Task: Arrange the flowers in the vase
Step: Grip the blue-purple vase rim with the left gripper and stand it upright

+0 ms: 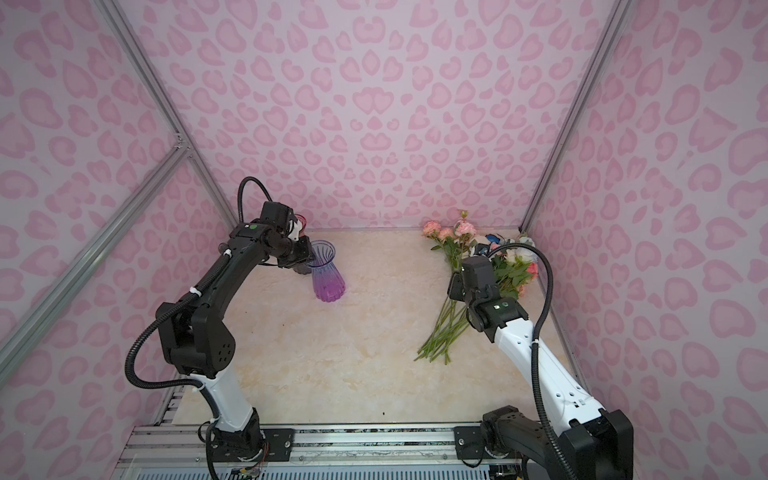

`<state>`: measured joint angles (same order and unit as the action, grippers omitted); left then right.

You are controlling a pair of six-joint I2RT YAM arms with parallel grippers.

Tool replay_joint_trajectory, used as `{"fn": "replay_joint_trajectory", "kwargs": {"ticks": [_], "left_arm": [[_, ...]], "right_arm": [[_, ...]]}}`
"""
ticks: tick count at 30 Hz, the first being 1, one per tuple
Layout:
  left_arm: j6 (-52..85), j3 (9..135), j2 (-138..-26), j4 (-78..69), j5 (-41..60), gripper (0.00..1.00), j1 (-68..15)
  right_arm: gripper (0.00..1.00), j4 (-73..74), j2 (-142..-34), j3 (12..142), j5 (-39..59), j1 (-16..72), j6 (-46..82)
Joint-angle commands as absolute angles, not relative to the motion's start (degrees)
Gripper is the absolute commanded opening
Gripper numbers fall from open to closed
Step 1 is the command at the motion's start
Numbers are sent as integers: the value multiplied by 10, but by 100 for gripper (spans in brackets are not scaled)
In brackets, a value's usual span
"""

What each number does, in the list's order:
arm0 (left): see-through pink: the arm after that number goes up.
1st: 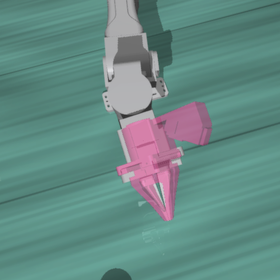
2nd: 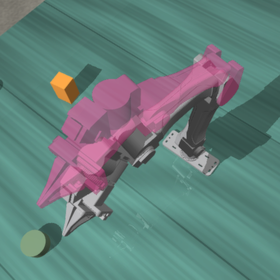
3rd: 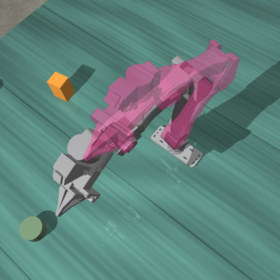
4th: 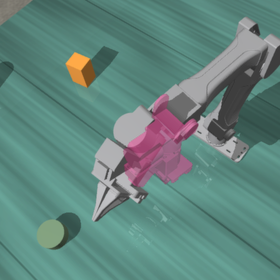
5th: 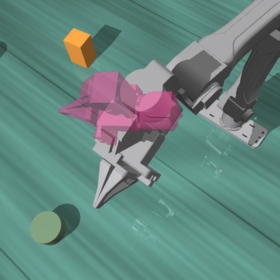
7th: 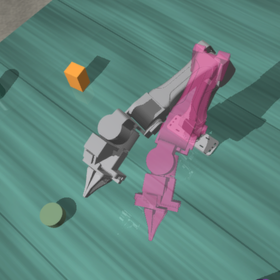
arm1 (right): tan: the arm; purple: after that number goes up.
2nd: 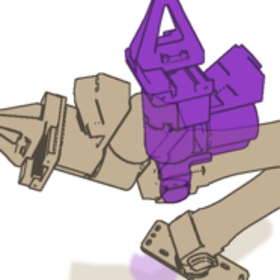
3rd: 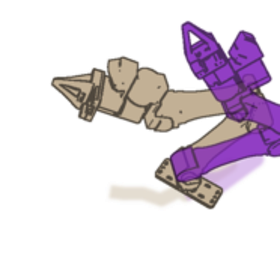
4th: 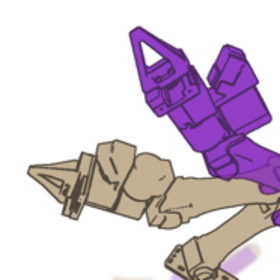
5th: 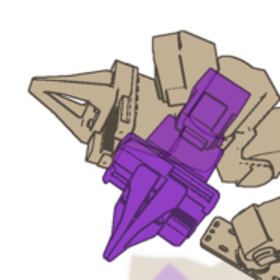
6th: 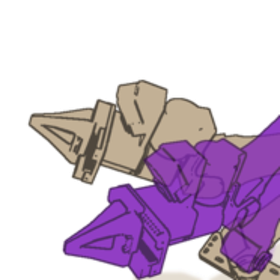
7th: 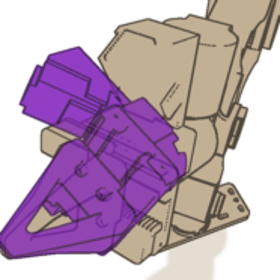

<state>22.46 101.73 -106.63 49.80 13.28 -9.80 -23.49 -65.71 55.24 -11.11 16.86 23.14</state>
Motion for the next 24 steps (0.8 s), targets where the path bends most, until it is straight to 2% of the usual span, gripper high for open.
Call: {"fn": "replay_joint_trajectory", "kwargs": {"ticks": [1, 3, 12, 24], "left_arm": [[212, 1024, -1061, 515, 138, 9, -97], [211, 1022, -1058, 517, 150, 3, -97], [213, 1009, -1026, 511, 220, 3, -99], [228, 960, -979, 505, 239, 3, -126]], "right_arm": [[64, -227, -652, 551, -123, 169, 232], [64, -226, -649, 551, -125, 168, 231], [64, -228, -646, 550, -125, 168, 234], [64, -232, -642, 550, -115, 171, 242]]}}
